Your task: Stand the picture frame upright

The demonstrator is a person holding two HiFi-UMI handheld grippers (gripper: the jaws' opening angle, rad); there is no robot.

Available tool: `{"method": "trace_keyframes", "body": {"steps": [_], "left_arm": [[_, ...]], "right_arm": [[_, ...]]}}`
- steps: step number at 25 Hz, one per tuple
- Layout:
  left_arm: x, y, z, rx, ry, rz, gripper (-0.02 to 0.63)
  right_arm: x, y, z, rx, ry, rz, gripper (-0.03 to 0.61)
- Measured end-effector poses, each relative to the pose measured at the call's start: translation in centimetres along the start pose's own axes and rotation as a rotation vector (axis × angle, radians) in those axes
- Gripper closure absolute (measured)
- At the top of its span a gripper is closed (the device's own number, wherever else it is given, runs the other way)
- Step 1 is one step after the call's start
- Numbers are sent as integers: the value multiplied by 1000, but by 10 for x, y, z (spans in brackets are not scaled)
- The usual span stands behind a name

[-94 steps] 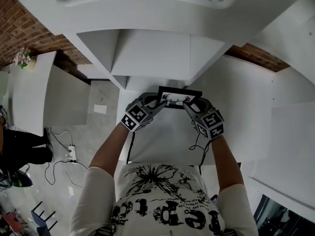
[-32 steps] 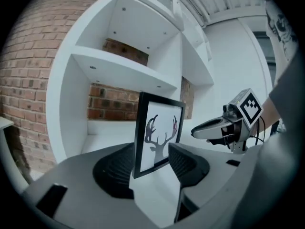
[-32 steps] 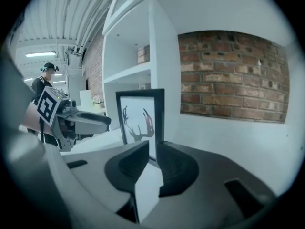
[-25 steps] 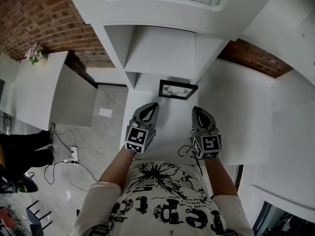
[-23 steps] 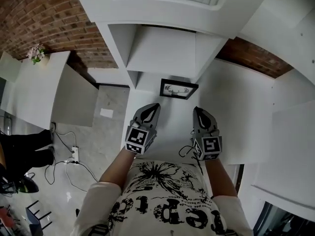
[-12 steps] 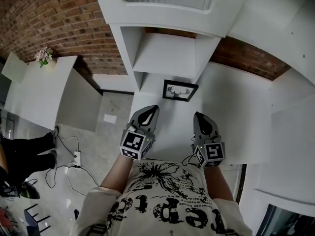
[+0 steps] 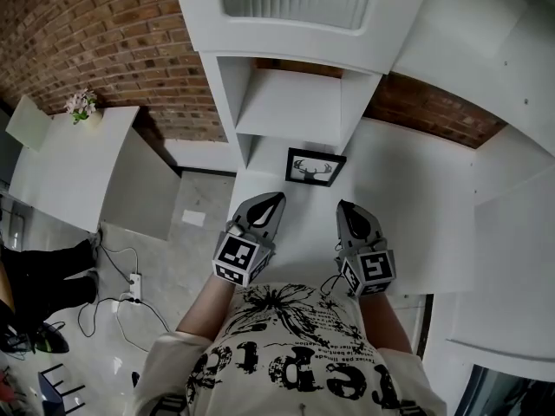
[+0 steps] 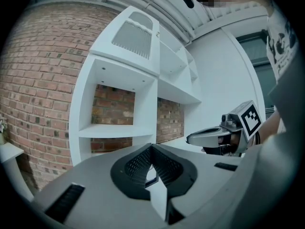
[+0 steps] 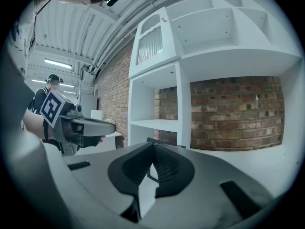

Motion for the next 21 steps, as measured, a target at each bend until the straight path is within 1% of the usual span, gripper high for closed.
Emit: {"method": "trace_keyframes", "body": {"steps": [5,11,16,21], "left_arm": [[-7,-4,-5,-12,-2,-3,604],[-14,-3,-6,9,3,-25,604],[-14,-8,-3,35,-2,-20,603],[-12,-13,2,29,31,-6,603]], "right_arm": [[-2,-4,-1,8,9,-15,574],[-6,-9,-3,16,20,-30,574],[-2,-9,-3,33,11,-26,574],[2,-9,-6,57,10,-14,574]]}}
Point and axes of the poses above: the fingertips, and each gripper's own axes: x backward along the fingers, y to its left, z out of its underside, the point moved 2 cm from there along x, backward along the fingers, and after that the axes turned 13 degrees about -z, right-handed, at the moved point
